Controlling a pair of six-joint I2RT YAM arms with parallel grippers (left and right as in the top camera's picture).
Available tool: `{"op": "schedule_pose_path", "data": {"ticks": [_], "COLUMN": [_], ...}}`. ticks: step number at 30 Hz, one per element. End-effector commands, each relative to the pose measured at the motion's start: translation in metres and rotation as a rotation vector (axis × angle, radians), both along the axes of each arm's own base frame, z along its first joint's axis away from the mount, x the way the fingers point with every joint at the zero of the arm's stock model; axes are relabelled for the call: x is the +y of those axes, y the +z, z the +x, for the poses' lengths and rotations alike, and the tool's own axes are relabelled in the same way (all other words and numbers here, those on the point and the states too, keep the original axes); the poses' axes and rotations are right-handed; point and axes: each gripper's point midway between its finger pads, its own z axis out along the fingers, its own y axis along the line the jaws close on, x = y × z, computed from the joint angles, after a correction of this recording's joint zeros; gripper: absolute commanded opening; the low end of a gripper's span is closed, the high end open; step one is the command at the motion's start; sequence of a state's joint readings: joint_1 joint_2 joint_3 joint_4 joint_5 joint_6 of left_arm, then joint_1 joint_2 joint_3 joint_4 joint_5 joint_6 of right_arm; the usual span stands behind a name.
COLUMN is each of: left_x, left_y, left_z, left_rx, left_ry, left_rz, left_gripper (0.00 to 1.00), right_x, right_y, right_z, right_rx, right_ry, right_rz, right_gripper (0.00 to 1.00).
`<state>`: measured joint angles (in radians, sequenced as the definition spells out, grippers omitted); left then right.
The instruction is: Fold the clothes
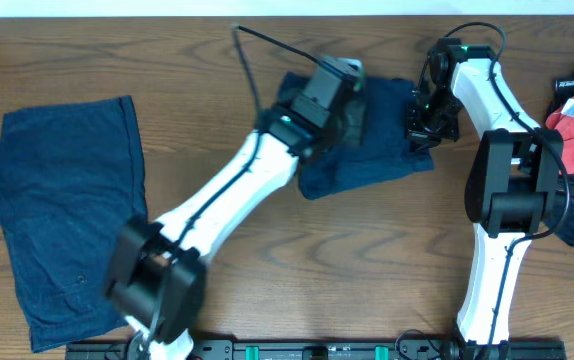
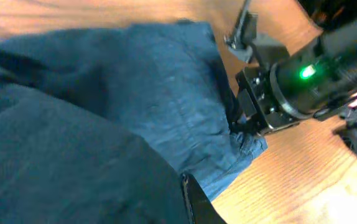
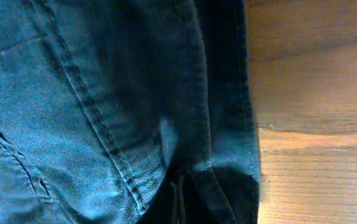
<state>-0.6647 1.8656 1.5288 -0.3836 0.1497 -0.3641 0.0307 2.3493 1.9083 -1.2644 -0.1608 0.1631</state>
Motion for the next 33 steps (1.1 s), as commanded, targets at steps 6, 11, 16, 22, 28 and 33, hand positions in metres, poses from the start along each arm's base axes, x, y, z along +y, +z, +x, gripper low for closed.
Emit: {"op": "schedule_pose_path", "data": {"ticks": [6, 11, 16, 22, 28, 33], "left_x": [-0.038, -0.045, -0.048, -0.048, -0.051, -0.053], "left_y": [-0.043, -0.052, -0.047, -0.047, -0.043, -0.040], "left_z": [-0.001, 0.002, 0.006, 0.006, 0.009, 0.011], "left_rx": [0.017, 0.015, -0.004, -0.005, -0.023, -0.035], "left_ry": [-0.051, -0.051, -0.051, -0.051, -0.051, -0.053], "left_rz": [0.014, 0.001, -0.015, -0.016, -0.032, -0.042], "left_gripper": [0.06, 0.06, 0.24, 0.29, 0.37, 0.37], "right_x": [0.005, 0.005, 0.005, 0.003, 0.003, 0.001], "right_y": [-0.002, -0.002, -0.002, -0.002, -0.002, -0.002], "right_z": [-0.001, -0.001, 0.000, -0.001, -0.001, -0.001], "right_rx": [0.005, 0.005, 0.004, 0.005, 0.007, 0.007], "right_ry": [0.024, 0.024, 0.024, 0.027, 0.027, 0.021], "right_rz": [0.006, 0.006, 0.005, 0.003, 0.003, 0.002], "right_gripper": [0.01, 0.01, 0.01, 0.01, 0.01, 0.01]}}
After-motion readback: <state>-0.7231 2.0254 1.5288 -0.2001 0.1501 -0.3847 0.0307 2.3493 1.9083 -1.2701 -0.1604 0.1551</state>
